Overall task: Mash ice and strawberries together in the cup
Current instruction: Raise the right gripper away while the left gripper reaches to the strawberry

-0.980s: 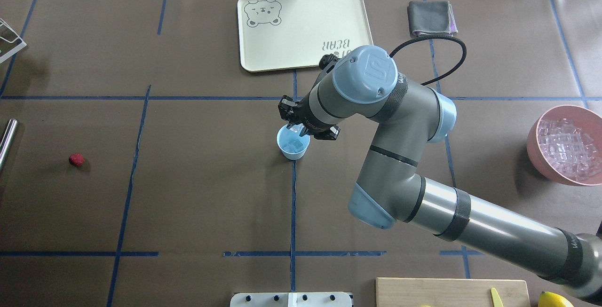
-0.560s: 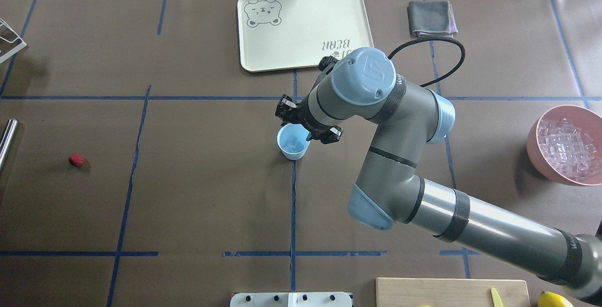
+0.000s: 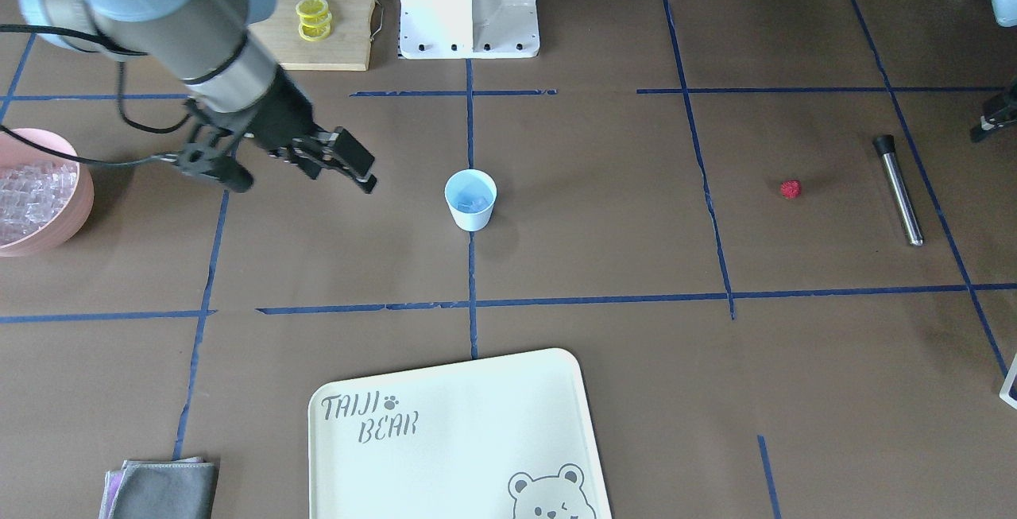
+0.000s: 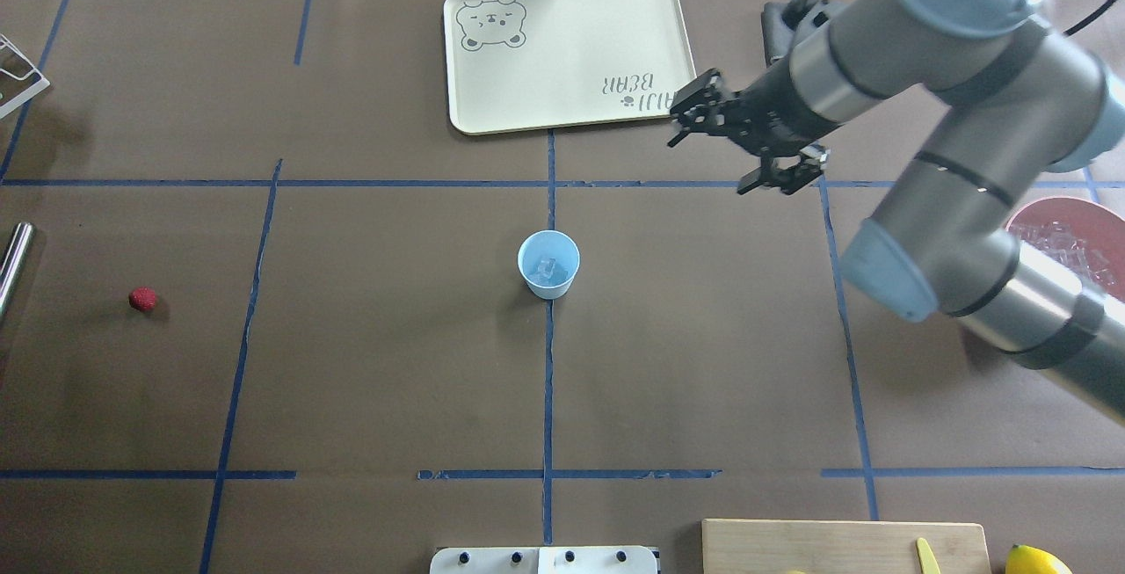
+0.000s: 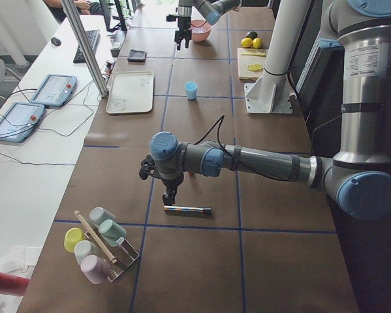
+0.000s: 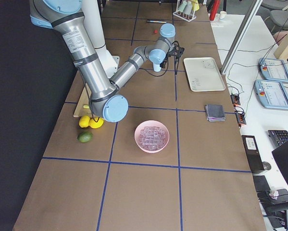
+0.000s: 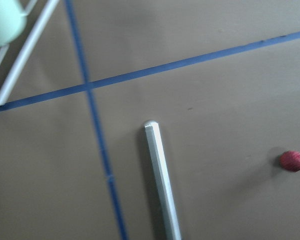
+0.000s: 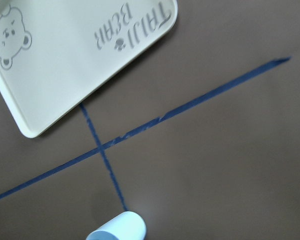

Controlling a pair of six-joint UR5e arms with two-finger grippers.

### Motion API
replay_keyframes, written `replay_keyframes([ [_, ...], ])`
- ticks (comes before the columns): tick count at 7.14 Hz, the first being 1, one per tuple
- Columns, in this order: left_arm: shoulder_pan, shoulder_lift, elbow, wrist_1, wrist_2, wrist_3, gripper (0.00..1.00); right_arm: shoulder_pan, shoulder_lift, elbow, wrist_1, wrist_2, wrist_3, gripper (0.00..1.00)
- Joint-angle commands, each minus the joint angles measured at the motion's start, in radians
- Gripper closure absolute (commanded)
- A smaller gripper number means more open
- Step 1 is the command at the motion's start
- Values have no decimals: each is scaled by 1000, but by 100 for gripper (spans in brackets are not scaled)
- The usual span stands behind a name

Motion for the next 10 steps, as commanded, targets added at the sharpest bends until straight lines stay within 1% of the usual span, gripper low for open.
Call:
replay_keyframes([
  [1,211,-2,-9,-213,23,-438,0,152,-226,96,-3,67,-273,0],
  [2,326,-5,-9,-320,142,-617,0,203,-315,119,-3,78,-431,1],
  [3,423,-15,9,-365,216,-710,0,253,-361,113,-32,86,-586,0],
  [4,485,-52,26,-366,278,-770,0,318,-367,115,-143,86,-781,1],
  [5,519,-54,44,-370,324,-775,0,338,-360,116,-232,77,-884,0],
  [6,525,-55,52,-375,333,-777,0,337,-356,115,-248,71,-894,0],
  [10,539,-57,74,-377,333,-778,0,332,-353,118,-249,70,-894,0],
])
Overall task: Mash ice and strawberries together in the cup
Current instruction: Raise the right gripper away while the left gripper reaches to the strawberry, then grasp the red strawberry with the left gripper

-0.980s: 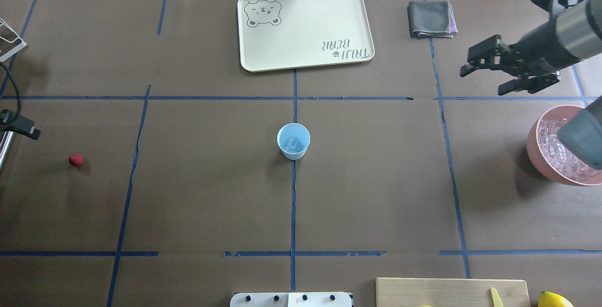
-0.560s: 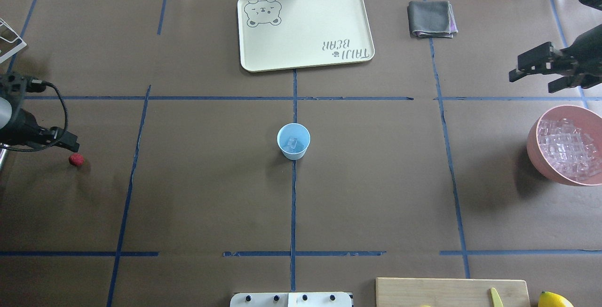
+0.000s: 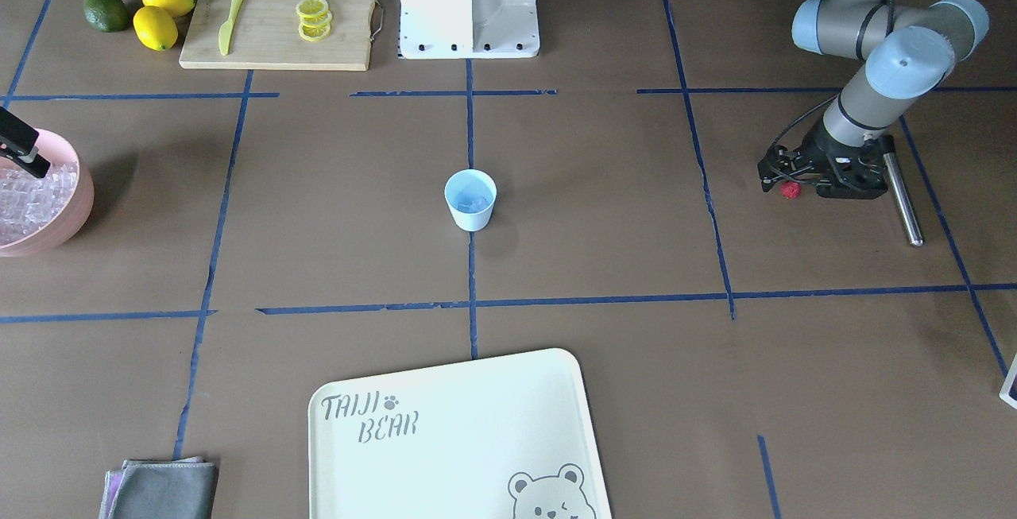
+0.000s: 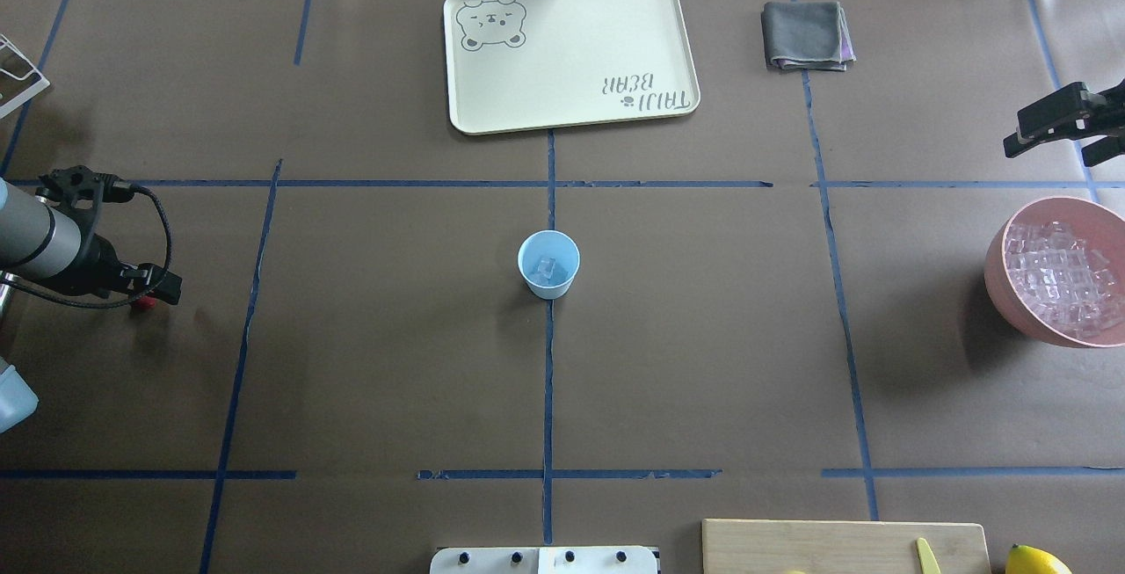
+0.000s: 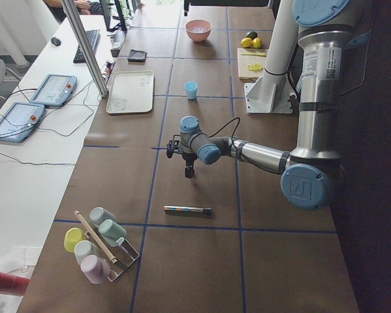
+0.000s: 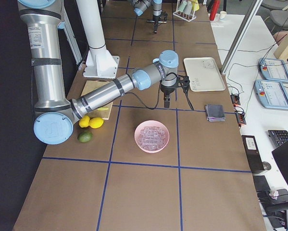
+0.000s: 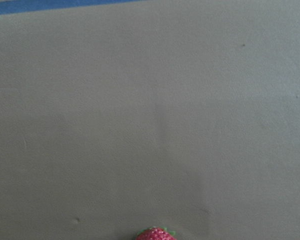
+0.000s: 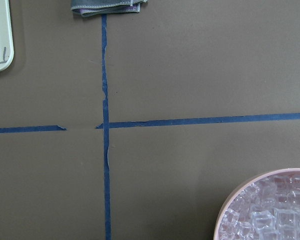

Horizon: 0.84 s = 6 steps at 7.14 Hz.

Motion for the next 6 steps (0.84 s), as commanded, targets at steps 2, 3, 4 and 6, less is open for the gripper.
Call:
replay_keyframes([
  [2,5,-2,15,-1,0,-3,10,-1,2,0,-1,0,-1,0],
  [3,4,-8,13,-1,-1,-8,33,-1,2,0,-1,0,-1,0],
  [4,4,-11,13,-1,-6,-8,59,-1,2,0,-1,0,-1,0],
  [6,4,-13,9,1,-7,-5,100,-1,2,0,-1,0,-1,0],
])
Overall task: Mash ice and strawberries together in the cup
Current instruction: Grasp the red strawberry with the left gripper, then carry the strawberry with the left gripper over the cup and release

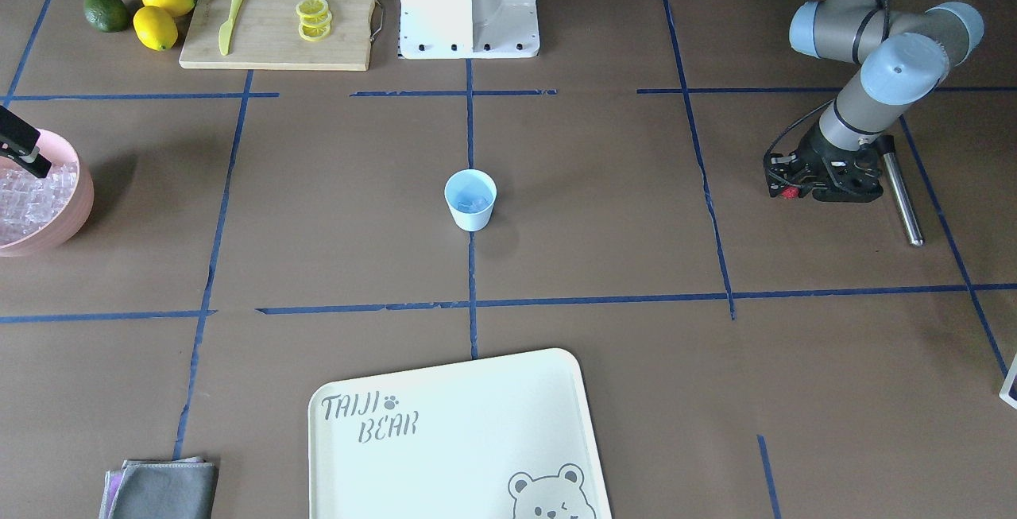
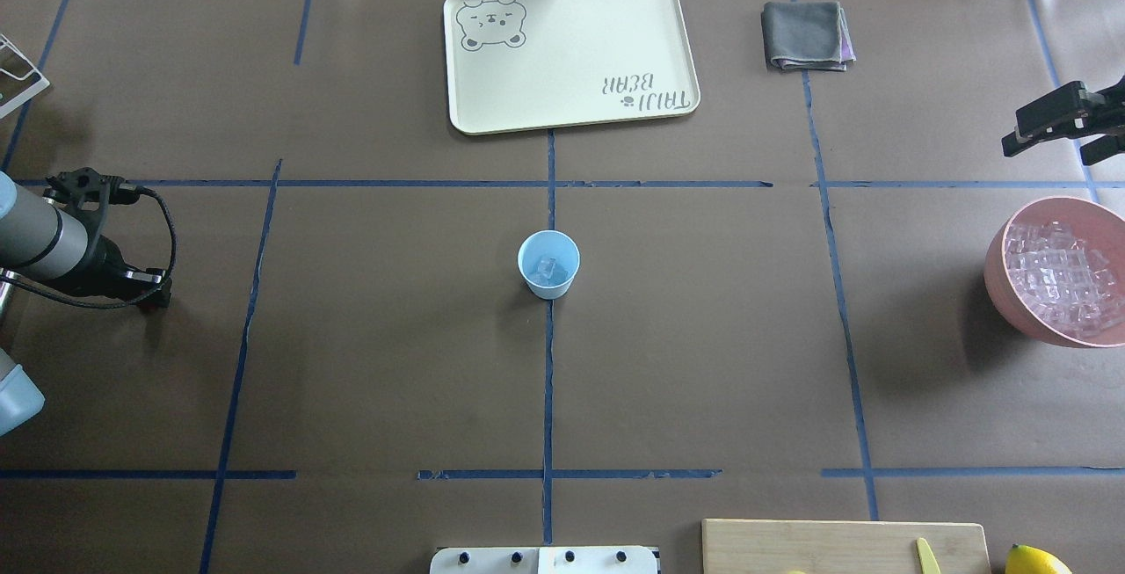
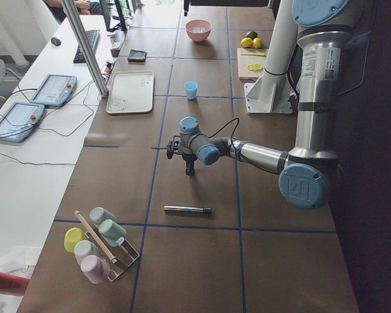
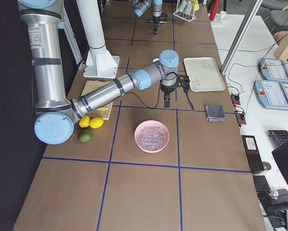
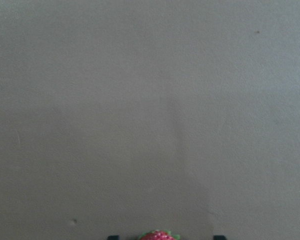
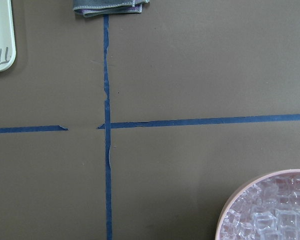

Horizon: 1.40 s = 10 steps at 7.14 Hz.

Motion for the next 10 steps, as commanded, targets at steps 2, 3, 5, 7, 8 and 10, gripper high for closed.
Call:
replay_keyframes([
  [2,-3,-44,-30,4,-4,-15,100,1,-1,2,0,-1,0,0],
  [3,-2,-87,-84,13,-7,-105,100,1,-2,2,0,1,0,0],
  [5,1,-252,-143,16,-118,-377,100,1,-8,3,0,1,0,0],
  [7,146,-461,-125,19,-78,-657,100,3,-10,3,2,2,0,0],
  [8,200,-535,-99,19,6,-702,100,3,-11,5,2,2,0,0],
  [10,268,-670,40,17,136,-710,100,5,-19,20,0,5,0,0],
])
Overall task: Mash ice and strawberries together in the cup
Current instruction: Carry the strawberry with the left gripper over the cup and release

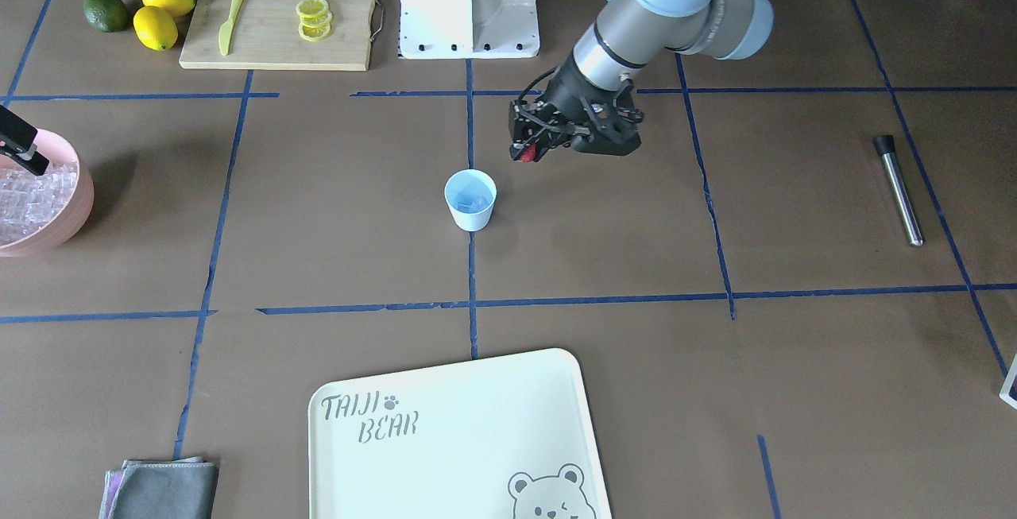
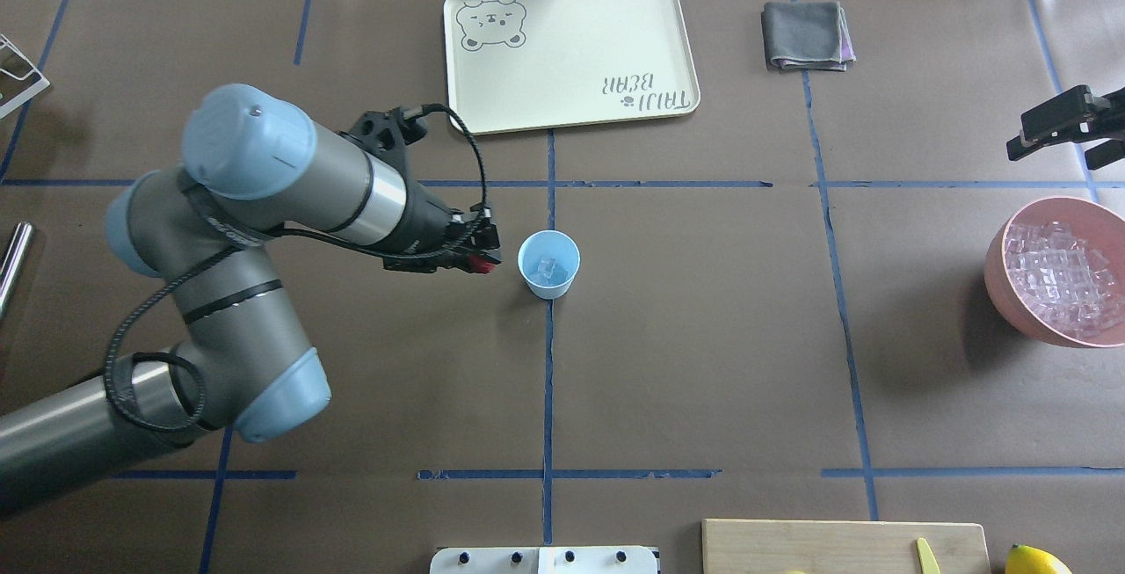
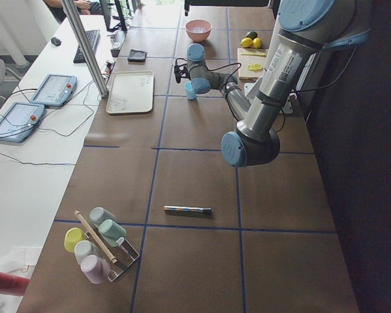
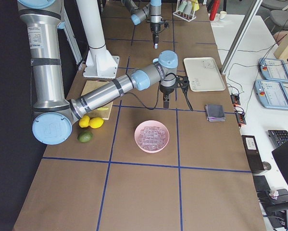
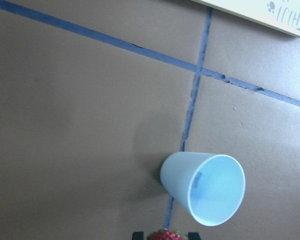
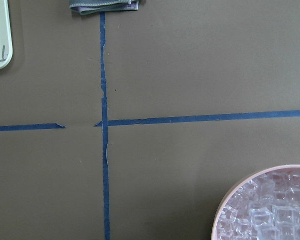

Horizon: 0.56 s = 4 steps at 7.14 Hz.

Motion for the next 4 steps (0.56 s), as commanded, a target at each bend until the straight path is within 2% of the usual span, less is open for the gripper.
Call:
replay_keyframes([
  [1,37,-82,81,-4,65,-11,100,1,-13,16,-1,2,0,0],
  [3,39,-91,95,-7,73,-6,93,1,-19,24,-1,4,0,0],
  [4,40,-91,97,-10,88,-3,72,1,-19,24,-1,4,0,0],
])
